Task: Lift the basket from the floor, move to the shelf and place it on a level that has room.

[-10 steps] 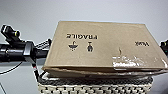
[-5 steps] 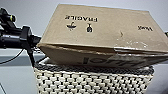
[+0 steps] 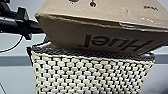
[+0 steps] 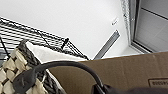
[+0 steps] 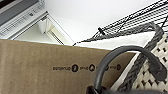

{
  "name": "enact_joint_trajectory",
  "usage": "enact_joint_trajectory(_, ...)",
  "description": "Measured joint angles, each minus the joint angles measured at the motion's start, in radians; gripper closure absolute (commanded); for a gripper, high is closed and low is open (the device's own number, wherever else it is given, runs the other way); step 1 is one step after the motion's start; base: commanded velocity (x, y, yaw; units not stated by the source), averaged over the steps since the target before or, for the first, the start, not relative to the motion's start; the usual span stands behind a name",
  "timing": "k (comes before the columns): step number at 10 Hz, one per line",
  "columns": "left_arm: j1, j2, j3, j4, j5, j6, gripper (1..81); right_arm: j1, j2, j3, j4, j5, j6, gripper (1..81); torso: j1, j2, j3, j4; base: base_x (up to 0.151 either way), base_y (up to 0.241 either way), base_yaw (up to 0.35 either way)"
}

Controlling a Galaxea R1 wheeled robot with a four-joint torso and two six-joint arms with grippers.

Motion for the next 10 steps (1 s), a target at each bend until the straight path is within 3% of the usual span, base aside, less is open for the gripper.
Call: enact_joint_trajectory(10,-0.064,0.181,-0.228,-0.012,0.060,-0.016,81.1,0.188,0.143,-0.271,0.018,-0.143,0.041,81.1,0.000,0.000,0.000,0.000,0.000,0.000,0.000)
